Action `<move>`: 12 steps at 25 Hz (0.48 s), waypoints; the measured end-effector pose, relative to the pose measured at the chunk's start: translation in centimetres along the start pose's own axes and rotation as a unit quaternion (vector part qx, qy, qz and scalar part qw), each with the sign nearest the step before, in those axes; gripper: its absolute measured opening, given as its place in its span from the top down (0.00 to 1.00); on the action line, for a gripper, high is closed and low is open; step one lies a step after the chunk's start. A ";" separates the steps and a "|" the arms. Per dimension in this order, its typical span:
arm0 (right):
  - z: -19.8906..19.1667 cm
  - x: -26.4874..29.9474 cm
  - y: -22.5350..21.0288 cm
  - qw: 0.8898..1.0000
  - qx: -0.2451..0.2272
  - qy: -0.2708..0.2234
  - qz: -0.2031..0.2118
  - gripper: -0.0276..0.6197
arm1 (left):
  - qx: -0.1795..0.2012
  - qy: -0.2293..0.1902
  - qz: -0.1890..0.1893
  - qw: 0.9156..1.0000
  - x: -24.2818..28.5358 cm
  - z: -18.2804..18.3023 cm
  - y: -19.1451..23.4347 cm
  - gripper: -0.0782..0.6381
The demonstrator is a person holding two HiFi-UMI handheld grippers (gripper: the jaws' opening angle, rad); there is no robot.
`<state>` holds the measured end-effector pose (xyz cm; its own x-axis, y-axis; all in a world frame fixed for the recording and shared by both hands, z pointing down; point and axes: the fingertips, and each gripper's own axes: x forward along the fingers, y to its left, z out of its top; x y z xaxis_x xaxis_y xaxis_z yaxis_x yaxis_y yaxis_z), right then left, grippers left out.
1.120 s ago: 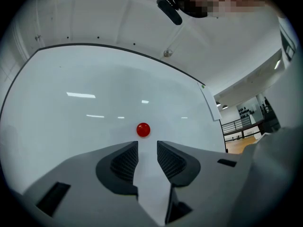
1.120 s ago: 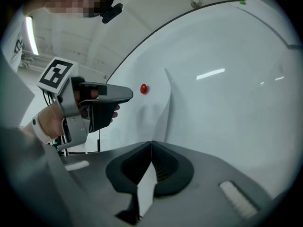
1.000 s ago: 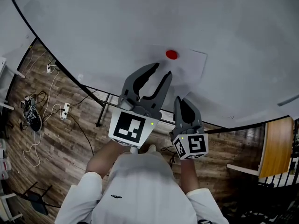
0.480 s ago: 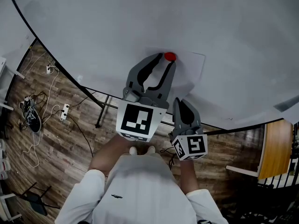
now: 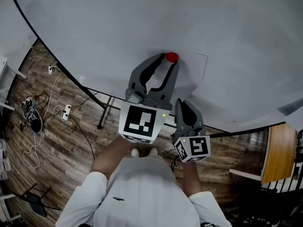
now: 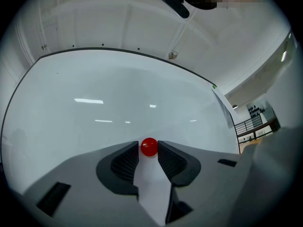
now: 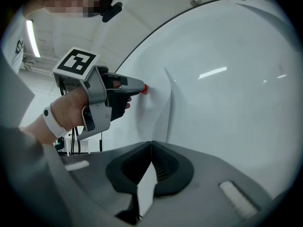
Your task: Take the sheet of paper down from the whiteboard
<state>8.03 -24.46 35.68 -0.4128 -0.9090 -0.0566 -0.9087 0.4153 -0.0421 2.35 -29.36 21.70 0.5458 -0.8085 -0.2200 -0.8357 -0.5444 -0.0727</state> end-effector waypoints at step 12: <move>-0.2 0.2 -0.5 1.000 0.001 0.000 0.005 0.94 | 0.004 0.009 0.013 1.000 0.7 -0.4 -0.1 0.71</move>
<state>8.38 -24.82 35.91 -0.4217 -0.9050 -0.0563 -0.9044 0.4243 -0.0446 2.83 -29.92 21.99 0.5254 -0.8260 -0.2043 -0.8497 -0.5220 -0.0744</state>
